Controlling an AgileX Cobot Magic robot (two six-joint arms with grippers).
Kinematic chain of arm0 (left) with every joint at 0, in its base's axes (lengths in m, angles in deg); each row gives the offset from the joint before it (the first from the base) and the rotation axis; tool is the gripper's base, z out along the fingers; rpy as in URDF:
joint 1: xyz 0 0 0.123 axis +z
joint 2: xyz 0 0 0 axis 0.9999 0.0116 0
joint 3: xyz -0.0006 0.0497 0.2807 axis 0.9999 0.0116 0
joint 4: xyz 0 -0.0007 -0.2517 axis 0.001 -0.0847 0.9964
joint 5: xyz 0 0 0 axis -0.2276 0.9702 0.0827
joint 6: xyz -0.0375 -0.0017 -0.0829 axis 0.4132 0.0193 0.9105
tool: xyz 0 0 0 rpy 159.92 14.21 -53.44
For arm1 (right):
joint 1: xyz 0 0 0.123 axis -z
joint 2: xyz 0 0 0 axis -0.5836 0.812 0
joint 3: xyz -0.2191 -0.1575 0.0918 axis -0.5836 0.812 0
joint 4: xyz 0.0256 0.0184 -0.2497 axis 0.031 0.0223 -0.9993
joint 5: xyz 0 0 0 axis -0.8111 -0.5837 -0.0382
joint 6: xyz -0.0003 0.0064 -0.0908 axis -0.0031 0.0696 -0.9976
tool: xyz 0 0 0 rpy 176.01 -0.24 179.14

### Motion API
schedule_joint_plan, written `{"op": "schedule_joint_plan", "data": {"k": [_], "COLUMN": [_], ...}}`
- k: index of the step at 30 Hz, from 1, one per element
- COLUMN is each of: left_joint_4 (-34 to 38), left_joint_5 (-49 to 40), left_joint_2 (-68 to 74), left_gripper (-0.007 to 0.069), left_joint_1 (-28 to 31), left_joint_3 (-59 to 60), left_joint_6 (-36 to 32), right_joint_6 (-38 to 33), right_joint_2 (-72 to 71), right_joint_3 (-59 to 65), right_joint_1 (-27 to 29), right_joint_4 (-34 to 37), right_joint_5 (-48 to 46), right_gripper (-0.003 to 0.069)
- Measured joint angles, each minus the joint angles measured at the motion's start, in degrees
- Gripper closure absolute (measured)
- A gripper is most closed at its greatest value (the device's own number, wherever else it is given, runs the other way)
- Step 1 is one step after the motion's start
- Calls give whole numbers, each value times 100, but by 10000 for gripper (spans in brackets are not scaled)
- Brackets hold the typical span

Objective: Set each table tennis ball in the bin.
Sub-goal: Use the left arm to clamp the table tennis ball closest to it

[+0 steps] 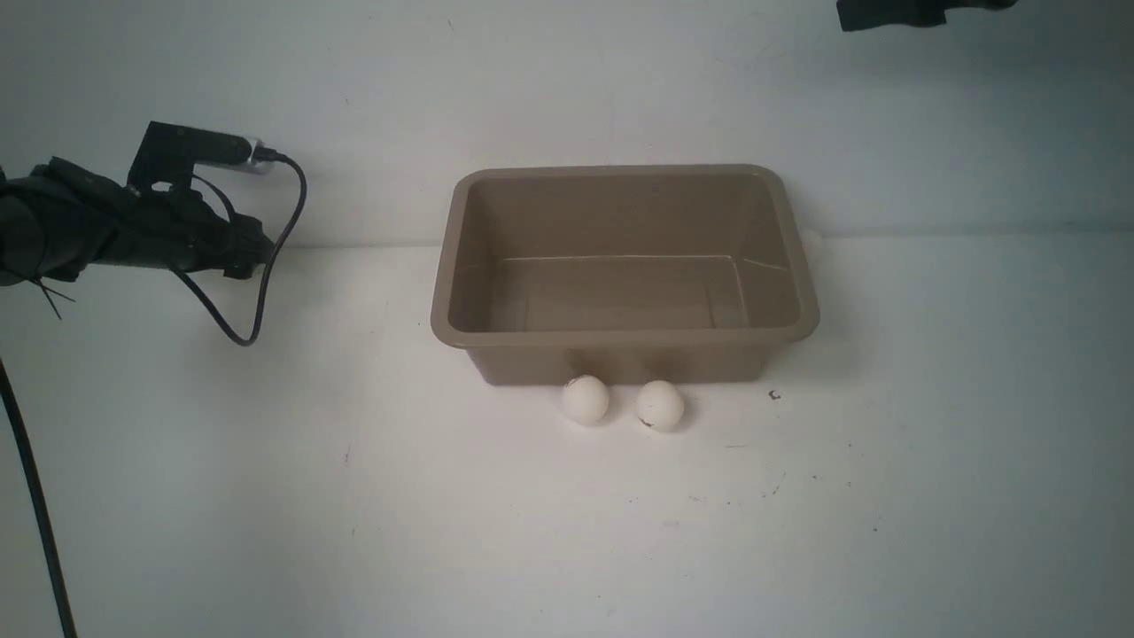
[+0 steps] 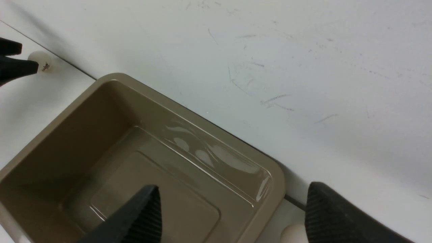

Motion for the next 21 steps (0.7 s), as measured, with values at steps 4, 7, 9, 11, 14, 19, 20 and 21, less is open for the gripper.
{"op": "schedule_joint_plan", "data": {"k": [4, 7, 9, 11, 14, 19, 20, 21], "left_joint_4": [4, 17, 22, 45, 82, 63, 63, 68], "left_joint_5": [162, 420, 526, 603, 644, 347, 219, 56], "left_joint_2": [197, 270, 276, 276, 276, 276, 276, 265], "left_gripper": [83, 83, 95, 152, 307, 596, 613, 623], "left_joint_1": [0, -18, -31, -42, -50, -50, -50, -50], "left_joint_3": [0, 0, 0, 0, 0, 0, 0, 0], "left_joint_6": [-59, -88, -93, -93, -93, -277, -344, -399], "right_joint_6": [-13, -57, -99, -120, -125, -125, -131, -136], "right_joint_2": [0, 0, 0, 0, 0, 0, 0, 0], "right_joint_3": [0, 0, 0, 0, 0, 0, 0, 0], "right_joint_1": [0, 0, 0, 0, 0, 0, 0, 0], "right_joint_4": [0, 0, 0, 0, 0, 8, 19, 18], "right_joint_5": [0, -5, -5, -5, -5, 29, 41, 47], "right_gripper": [144, 144, 144, 144, 144, 144, 144, 144]}}
